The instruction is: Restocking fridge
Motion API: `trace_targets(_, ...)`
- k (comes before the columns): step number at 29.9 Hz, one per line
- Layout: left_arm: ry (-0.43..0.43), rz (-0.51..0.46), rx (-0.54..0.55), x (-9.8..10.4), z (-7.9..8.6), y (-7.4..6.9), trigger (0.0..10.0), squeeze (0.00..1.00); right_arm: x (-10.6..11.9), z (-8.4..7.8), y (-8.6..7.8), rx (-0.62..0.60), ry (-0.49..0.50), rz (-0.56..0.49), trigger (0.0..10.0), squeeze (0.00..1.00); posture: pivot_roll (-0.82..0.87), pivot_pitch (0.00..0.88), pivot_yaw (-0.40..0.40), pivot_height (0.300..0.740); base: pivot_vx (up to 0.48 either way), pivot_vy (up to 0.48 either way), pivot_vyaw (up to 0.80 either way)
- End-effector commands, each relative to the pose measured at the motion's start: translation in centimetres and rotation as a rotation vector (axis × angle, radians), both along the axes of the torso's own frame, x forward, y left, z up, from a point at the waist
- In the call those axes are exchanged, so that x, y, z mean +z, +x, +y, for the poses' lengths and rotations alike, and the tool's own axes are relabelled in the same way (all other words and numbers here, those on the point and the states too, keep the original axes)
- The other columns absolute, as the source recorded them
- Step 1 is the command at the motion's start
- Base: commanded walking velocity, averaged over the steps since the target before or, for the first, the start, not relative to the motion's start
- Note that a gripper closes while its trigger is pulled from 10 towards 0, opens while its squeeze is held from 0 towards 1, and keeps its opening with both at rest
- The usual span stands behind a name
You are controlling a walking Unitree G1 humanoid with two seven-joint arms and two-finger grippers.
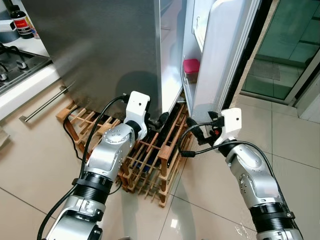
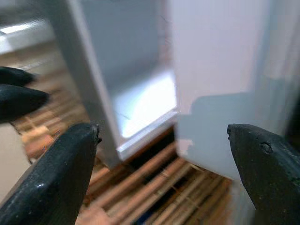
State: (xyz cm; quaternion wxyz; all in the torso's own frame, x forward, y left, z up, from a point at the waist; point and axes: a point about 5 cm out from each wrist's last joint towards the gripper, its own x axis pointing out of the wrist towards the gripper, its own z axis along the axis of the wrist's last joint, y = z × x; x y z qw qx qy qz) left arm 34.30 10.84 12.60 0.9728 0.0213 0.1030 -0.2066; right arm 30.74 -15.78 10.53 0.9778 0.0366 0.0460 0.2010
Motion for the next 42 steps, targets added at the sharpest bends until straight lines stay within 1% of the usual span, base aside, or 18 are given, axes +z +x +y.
trace_targets(1,-0.006,-0.034,0.071,0.5,1.2,0.5,10.0,0.00,0.2,-0.8,0.2,-0.026,-0.018,-0.016,10.0,0.00,-0.07,0.000,0.040,0.740,0.000,0.000,0.00)
trace_targets(4,-0.031,-0.056,0.090,0.6,1.6,0.5,10.0,0.00,0.1,-1.5,0.2,-0.045,-0.039,-0.014,10.0,0.00,-0.08,0.000,0.044,0.740,0.000,0.000,0.00)
trace_targets(8,-0.019,-0.033,0.082,-0.5,1.7,-0.1,10.0,0.00,-1.1,-4.3,-0.1,-0.119,-0.111,0.031,10.0,0.00,-0.08,0.000,0.041,0.740,0.000,0.000,0.00)
trace_targets(9,-0.019,-0.033,0.082,-0.5,1.7,-0.1,10.0,0.00,-1.1,-4.3,-0.1,-0.119,-0.111,0.031,10.0,0.00,-0.08,0.000,0.041,0.740,0.000,0.000,0.00)
trace_targets(13,-0.025,-0.036,0.074,-0.6,1.2,-0.1,10.0,0.00,-1.3,-9.0,-0.9,-0.289,-0.225,0.030,10.0,0.00,-0.08,0.000,0.033,0.740,0.000,0.000,0.00)
trace_targets(14,-0.030,-0.038,0.074,-0.6,1.1,-0.1,10.0,0.00,-0.9,-11.7,-1.4,-0.426,-0.322,0.013,10.0,0.00,-0.08,0.000,0.034,0.740,0.000,0.000,0.00)
trace_targets(15,-0.034,-0.039,0.075,-0.6,1.0,-0.1,10.0,0.00,-0.5,-13.6,-1.8,-0.519,-0.392,-0.003,10.0,0.00,-0.08,0.000,0.033,0.740,0.000,0.000,0.00)
trace_targets(16,-0.034,-0.039,0.075,-0.6,1.0,-0.1,10.0,0.00,-0.5,-13.6,-1.8,-0.519,-0.392,-0.003,10.0,0.00,-0.08,0.000,0.033,0.740,0.000,0.000,0.00)
trace_targets(18,-0.042,-0.041,0.072,-0.6,0.8,-0.1,10.0,0.00,1.4,-17.8,-3.1,-0.777,-0.585,-0.062,10.0,0.00,-0.09,0.000,0.038,0.740,0.000,0.000,0.00)
trace_targets(19,-0.046,-0.040,0.065,-0.7,0.7,-0.1,10.0,0.00,2.9,-19.4,-4.0,-0.917,-0.632,-0.117,10.0,0.00,-0.09,0.000,0.040,0.740,0.000,0.000,0.00)
trace_targets(22,-0.047,-0.039,0.062,-0.7,0.6,-0.1,10.0,0.00,3.3,-18.9,-4.0,-0.925,-0.608,-0.150,10.0,0.00,-0.09,0.000,0.040,0.740,0.000,0.000,0.00)
trace_targets(24,-0.049,-0.042,0.057,-0.6,0.4,-0.1,10.0,0.00,3.1,-15.4,-2.7,-0.804,-0.480,-0.218,10.0,0.00,-0.09,0.000,0.042,0.740,0.000,0.000,0.00)
trace_targets(25,-0.049,-0.042,0.057,-0.6,0.4,-0.1,10.0,0.00,3.1,-15.4,-2.7,-0.804,-0.480,-0.218,10.0,0.00,-0.09,0.000,0.042,0.740,0.000,0.000,0.00)
trace_targets(29,-0.072,-0.070,0.039,-0.2,0.1,-0.1,10.0,0.00,2.2,-10.3,-1.4,-0.590,-0.301,-0.251,10.0,0.00,-0.08,0.000,0.037,0.740,0.000,0.000,0.00)
trace_targets(31,-0.097,-0.093,0.046,0.1,0.1,-0.3,10.0,0.00,1.7,-8.4,-1.2,-0.544,-0.200,-0.237,10.0,0.00,-0.08,0.000,0.037,0.740,0.000,0.000,0.00)
trace_targets(34,-0.104,-0.118,0.083,0.3,0.5,-0.3,10.0,0.00,1.3,-7.6,-1.2,-0.542,-0.122,-0.209,10.0,0.00,-0.07,0.000,0.038,0.740,0.000,0.000,0.00)
trace_targets(35,-0.109,-0.157,0.136,0.5,1.4,-0.6,10.0,0.00,1.1,-6.8,-1.3,-0.526,-0.083,-0.198,10.0,0.00,-0.07,0.000,0.040,0.740,0.000,0.000,0.00)
trace_targets(42,-0.128,-0.294,0.306,1.4,4.5,-1.5,10.0,0.00,1.0,-5.2,-1.1,-0.466,-0.059,-0.201,10.0,0.00,-0.07,0.000,0.039,0.740,0.000,-0.151,0.40)
